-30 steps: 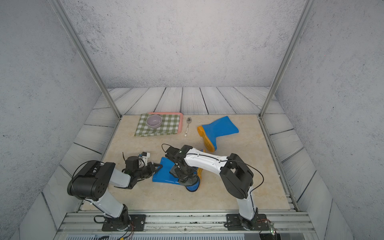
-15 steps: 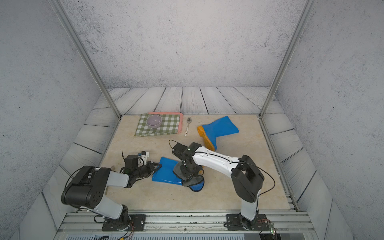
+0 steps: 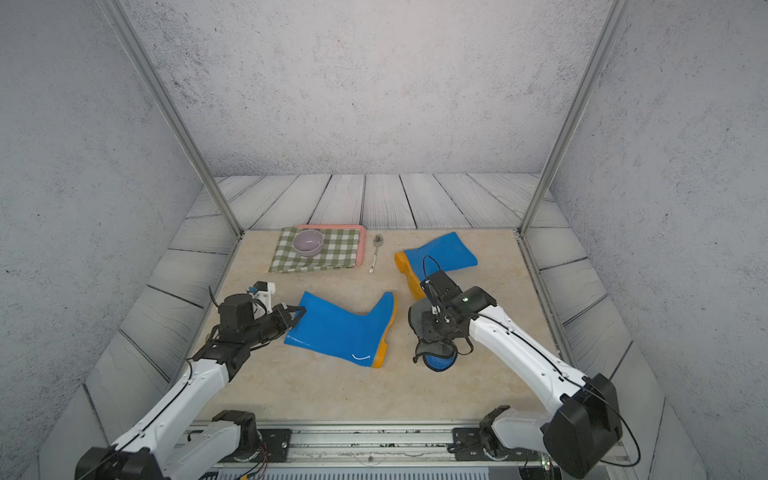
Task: Wipe the rubber boots with a cloth
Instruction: Adjust the rubber boot at the center of the board.
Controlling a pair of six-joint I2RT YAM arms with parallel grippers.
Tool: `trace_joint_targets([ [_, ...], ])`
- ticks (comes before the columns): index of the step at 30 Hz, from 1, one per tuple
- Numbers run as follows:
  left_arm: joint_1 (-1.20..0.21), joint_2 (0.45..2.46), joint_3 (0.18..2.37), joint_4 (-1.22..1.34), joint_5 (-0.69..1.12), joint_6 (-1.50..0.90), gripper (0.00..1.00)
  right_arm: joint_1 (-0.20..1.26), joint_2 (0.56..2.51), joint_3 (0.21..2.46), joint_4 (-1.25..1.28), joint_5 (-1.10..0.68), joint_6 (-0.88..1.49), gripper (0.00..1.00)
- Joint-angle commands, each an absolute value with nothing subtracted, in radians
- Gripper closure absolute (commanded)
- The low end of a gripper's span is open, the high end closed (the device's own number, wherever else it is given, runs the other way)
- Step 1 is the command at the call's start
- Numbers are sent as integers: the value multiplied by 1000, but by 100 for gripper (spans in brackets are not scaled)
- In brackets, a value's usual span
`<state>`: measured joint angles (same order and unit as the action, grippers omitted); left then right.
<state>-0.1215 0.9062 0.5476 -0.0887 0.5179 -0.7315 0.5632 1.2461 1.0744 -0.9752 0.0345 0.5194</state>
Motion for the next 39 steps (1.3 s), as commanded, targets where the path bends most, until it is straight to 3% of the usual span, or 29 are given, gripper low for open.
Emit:
trace_joint_targets([
  [1,-105,833,705,-380,441,-606,100,518,1180,1032,-984,14,488,100],
  [9,-111,840,983,-594,499,-526,100,383,1091,952,-968,-72,421,100],
  [16,-308,964,885,-416,429,-613,100,335,1078,944,-950,-116,402,100],
  [22,-571,1256,927,-250,333,-645,100,314,1072,931,-934,-127,408,100],
  [31,-740,1709,1201,-143,386,-710,100,278,1050,939,-948,-112,425,100],
  [39,-784,1902,1337,-179,491,-729,100,269,1039,974,-982,-91,438,100],
])
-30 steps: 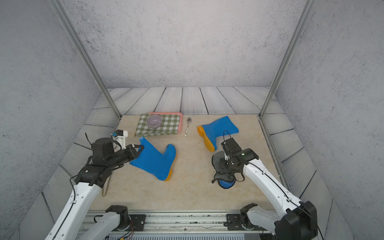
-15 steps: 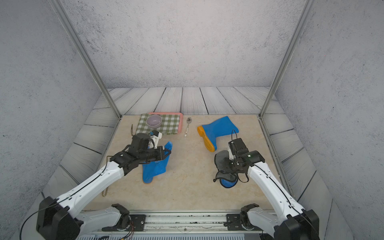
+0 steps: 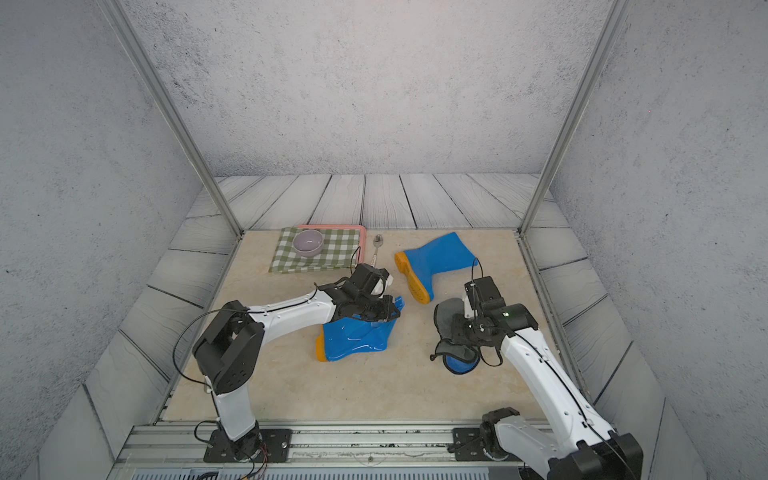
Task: Wipe the rubber boots with a cloth
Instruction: Adjust the rubber boot at the center of the board, then wipe the dirt off the rubber boot.
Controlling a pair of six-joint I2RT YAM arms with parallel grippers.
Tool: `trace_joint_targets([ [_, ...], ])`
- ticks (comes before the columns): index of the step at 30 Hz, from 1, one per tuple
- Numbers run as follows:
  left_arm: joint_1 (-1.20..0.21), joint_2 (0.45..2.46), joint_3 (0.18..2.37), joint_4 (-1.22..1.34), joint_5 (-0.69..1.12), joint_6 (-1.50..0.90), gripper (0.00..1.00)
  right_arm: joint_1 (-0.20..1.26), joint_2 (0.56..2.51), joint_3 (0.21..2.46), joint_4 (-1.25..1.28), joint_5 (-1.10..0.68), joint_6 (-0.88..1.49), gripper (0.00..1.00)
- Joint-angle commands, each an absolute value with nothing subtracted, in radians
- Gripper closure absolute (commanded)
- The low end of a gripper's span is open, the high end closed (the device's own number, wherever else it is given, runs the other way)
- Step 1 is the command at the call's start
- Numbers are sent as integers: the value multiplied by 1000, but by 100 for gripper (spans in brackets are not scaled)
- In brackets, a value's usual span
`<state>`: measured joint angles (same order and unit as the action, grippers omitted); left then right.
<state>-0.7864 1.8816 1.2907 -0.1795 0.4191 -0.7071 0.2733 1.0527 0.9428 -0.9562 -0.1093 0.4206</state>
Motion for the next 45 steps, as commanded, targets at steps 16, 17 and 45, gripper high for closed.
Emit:
trace_joint_targets([
  [16,-703,1595,1234,-350,376,-649,41,266,1093,1080,-1018,-109,426,100],
  [17,-669,1527,1190,-367,345,-643,41,267,1099,1089,-1018,-116,424,100],
  [45,-407,1287,658,-110,133,-630,77,720,1771,1615,-818,-162,454,100],
])
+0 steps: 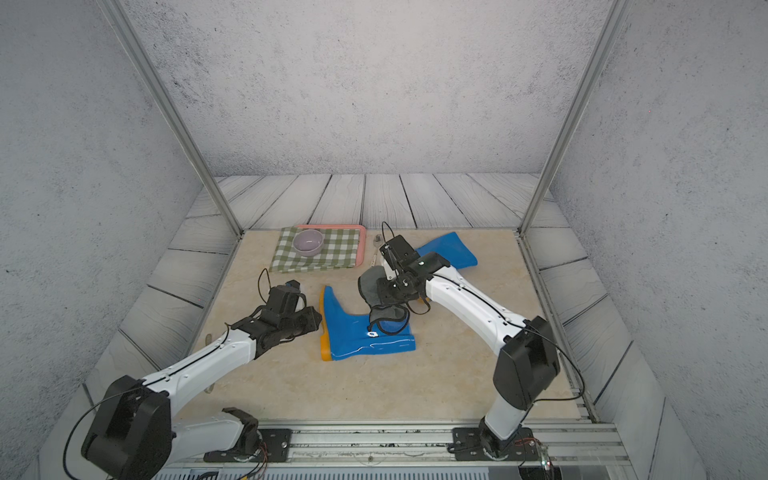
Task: Wipe the rubber boots with a cloth
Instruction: Wipe the dirt off the rubber boot.
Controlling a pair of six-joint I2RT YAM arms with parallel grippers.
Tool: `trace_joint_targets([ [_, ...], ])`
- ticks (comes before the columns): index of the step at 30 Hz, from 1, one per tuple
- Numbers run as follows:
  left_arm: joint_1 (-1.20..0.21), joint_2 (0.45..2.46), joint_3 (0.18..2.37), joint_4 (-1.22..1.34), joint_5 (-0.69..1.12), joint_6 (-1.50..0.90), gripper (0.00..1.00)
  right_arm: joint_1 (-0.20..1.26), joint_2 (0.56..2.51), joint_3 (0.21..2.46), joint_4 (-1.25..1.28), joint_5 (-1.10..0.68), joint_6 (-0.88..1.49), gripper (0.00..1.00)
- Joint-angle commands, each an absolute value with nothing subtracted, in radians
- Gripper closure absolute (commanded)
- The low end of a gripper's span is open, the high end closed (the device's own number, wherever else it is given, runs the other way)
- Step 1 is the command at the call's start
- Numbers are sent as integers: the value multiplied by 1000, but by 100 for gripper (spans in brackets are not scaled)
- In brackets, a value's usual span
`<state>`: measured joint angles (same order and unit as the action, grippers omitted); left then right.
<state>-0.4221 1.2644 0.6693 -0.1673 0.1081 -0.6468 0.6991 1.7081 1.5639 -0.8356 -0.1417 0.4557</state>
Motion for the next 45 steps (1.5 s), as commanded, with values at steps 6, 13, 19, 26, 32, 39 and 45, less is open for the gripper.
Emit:
trace_joint_targets([
  [6,-388,1358,669,-71,161,-611,78,792,1931,1755,-829,-176,444,100],
  [13,-367,1422,666,-17,206,-606,79,856,2091,1903,-863,-194,431,100],
  [19,-357,1426,657,-9,209,-601,81,868,2154,1893,-853,-210,438,100],
  [26,-348,1375,627,-15,205,-606,82,864,2212,1873,-857,-229,445,100],
  [32,-348,1326,616,-21,238,-613,80,843,2241,1860,-888,-207,446,100],
  [39,-348,1347,614,-14,254,-619,80,773,2174,1689,-849,-190,462,100],
  [45,-348,1373,619,-12,262,-617,80,708,2074,1553,-839,-160,451,100],
])
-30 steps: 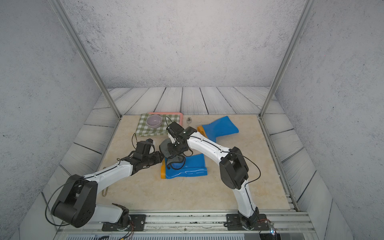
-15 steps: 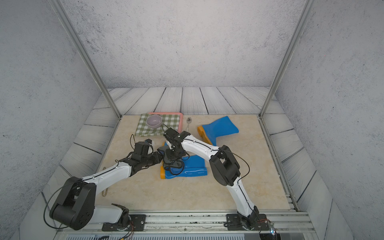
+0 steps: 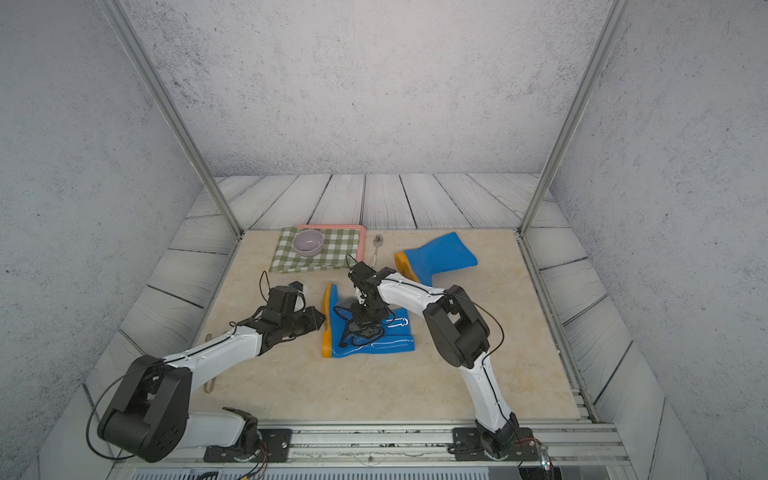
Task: Wipe the rubber boots with a cloth
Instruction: Wipe the dirt off the rubber boot.
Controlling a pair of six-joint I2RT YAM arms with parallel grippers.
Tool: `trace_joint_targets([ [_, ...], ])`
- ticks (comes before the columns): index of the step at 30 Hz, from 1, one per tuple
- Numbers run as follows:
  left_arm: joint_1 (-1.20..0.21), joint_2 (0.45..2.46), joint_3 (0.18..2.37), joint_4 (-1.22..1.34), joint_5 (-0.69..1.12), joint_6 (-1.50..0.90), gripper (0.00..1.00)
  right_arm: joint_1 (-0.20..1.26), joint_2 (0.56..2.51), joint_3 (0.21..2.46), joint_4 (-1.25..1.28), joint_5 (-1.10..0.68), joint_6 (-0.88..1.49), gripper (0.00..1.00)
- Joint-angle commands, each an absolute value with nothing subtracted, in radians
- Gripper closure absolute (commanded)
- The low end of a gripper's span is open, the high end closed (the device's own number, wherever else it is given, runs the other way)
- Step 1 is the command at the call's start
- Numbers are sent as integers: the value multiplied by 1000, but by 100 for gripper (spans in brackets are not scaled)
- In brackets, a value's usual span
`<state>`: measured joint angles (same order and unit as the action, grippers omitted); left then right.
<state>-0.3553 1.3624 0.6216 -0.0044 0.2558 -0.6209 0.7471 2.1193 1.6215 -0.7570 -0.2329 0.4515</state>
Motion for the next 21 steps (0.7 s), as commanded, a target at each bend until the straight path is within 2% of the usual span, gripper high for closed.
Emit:
trace_joint_targets([
  [1,-348,1373,620,-13,261,-617,80,693,2055,1529,-838,-158,450,100],
  [14,-348,1374,617,-14,253,-614,80,492,1877,1281,-837,-113,406,100],
  [18,-348,1367,617,-15,263,-611,79,488,1857,1333,-867,-106,394,100],
  [21,-348,1346,611,-25,263,-608,79,539,1861,1435,-897,-103,396,100],
])
